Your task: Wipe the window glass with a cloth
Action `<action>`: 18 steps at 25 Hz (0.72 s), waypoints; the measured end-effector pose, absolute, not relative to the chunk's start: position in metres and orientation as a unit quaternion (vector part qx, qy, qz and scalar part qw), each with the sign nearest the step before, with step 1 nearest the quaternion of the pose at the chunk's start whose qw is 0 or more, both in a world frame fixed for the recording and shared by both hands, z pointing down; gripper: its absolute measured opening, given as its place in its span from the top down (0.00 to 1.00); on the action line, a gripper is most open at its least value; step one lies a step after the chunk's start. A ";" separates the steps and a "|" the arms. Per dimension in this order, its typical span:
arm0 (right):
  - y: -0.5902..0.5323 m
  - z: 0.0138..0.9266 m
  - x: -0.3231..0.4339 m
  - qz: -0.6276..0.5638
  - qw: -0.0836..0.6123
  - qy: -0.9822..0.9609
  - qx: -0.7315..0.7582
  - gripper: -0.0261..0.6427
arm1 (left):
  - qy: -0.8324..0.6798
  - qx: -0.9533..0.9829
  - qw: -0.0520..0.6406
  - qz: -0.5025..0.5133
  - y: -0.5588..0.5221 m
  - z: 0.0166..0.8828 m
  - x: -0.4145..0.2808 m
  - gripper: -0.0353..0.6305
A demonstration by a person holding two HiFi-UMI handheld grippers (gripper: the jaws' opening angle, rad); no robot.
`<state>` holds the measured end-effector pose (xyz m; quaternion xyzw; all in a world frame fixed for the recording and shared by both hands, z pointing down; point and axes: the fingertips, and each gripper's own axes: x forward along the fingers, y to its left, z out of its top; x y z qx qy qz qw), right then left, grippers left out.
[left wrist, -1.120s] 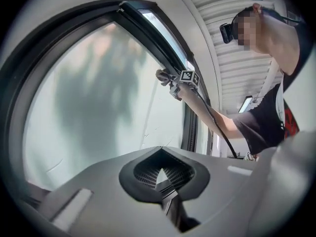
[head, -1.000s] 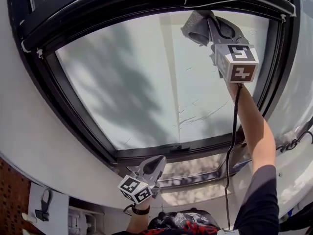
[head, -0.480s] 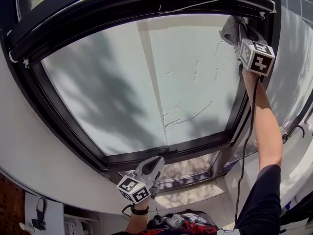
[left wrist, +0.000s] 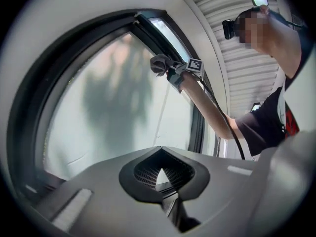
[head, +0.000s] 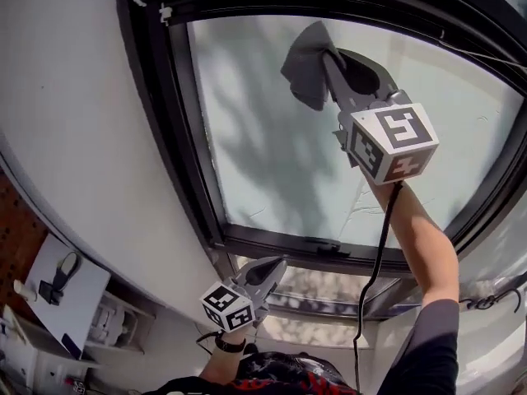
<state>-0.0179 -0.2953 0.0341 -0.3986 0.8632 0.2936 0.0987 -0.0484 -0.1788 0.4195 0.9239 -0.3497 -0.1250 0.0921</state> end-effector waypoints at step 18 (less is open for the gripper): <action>-0.359 0.054 -0.174 0.235 0.078 0.894 -0.373 0.93 | -0.430 0.883 0.098 -0.159 -0.158 0.428 -0.169 0.94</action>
